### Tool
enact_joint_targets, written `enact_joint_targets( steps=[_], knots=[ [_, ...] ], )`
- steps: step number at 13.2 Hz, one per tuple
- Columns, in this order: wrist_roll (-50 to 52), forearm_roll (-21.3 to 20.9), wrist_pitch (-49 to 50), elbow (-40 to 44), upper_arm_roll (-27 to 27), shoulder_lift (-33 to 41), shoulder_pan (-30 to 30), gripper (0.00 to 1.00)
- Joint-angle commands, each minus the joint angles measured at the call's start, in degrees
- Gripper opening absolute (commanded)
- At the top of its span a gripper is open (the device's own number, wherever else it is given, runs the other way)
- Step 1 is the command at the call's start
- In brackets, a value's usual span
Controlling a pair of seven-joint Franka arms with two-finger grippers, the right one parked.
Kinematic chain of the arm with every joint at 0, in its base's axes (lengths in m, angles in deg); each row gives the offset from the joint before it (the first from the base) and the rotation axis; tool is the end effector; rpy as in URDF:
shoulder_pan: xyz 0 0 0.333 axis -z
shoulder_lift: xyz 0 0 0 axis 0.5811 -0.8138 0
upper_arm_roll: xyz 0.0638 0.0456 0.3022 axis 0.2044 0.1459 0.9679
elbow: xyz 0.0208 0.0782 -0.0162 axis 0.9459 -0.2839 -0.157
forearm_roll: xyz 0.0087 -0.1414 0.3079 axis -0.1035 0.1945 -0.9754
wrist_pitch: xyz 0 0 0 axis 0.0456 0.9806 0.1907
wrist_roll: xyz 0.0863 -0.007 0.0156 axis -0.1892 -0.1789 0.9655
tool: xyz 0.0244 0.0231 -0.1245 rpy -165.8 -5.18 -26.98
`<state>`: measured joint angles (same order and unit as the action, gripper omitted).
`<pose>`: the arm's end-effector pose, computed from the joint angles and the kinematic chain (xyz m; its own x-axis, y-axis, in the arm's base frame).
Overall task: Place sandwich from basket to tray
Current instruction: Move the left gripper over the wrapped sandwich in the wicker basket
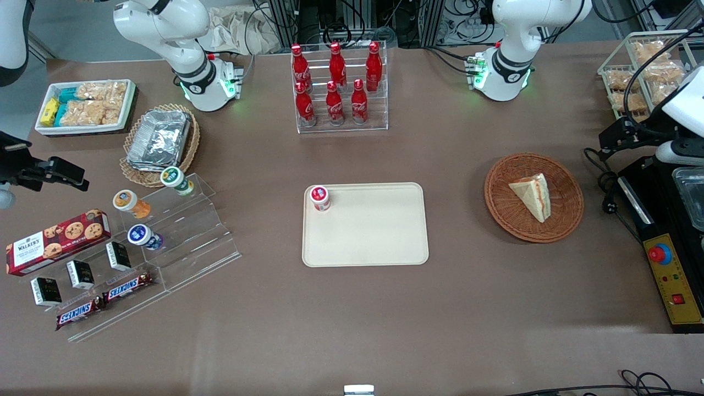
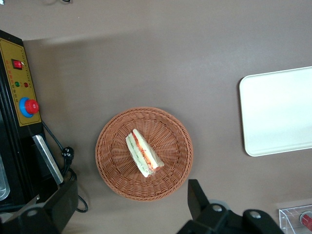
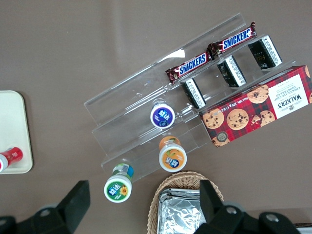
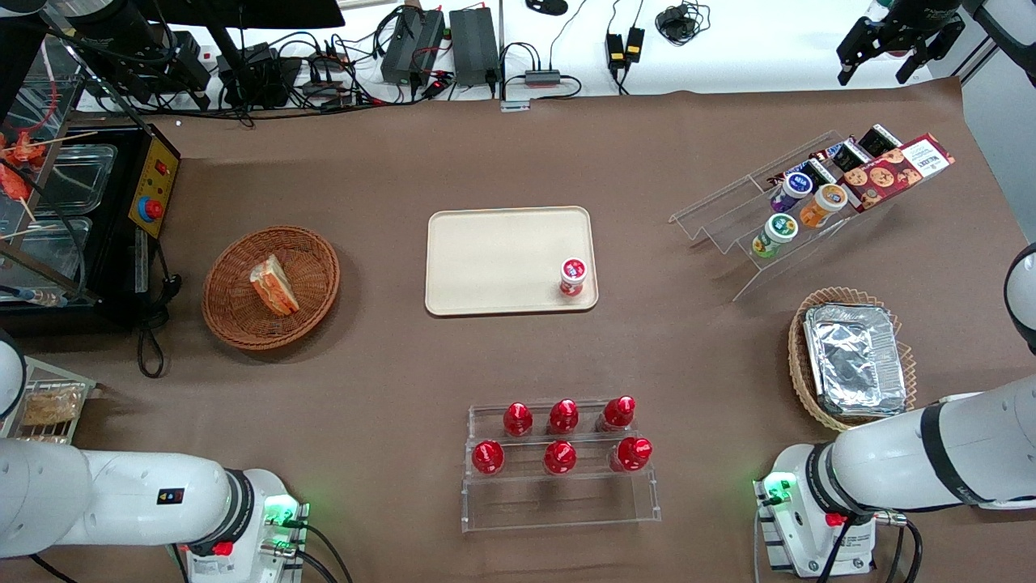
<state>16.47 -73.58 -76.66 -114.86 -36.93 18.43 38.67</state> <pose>0.4851 -0.0135 0.6054 0.9899 -0.1309 0.0544 -0.1319 -0.9912 0.0144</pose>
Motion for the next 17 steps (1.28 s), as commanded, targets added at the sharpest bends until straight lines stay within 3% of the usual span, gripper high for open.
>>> enact_joint_targets(
  steps=[1,3,10,12,15,17],
  knots=[
    [0.6,-0.3,0.6,1.0,-0.3,-0.5,-0.4,1.0],
    [0.8,-0.3,1.6,1.2,-0.3,-0.5,-0.4,1.0],
    [24.7,-1.6,1.3,-8.0,-0.3,1.8,-1.6,1.0],
    [28.2,-4.4,-5.7,-15.9,-0.8,5.2,-1.5,1.0],
    [34.0,-4.6,-20.3,-30.8,-0.7,9.9,-1.6,1.0],
    [37.8,-4.6,-24.7,-34.8,-0.7,9.9,-1.6,1.0]
  ],
)
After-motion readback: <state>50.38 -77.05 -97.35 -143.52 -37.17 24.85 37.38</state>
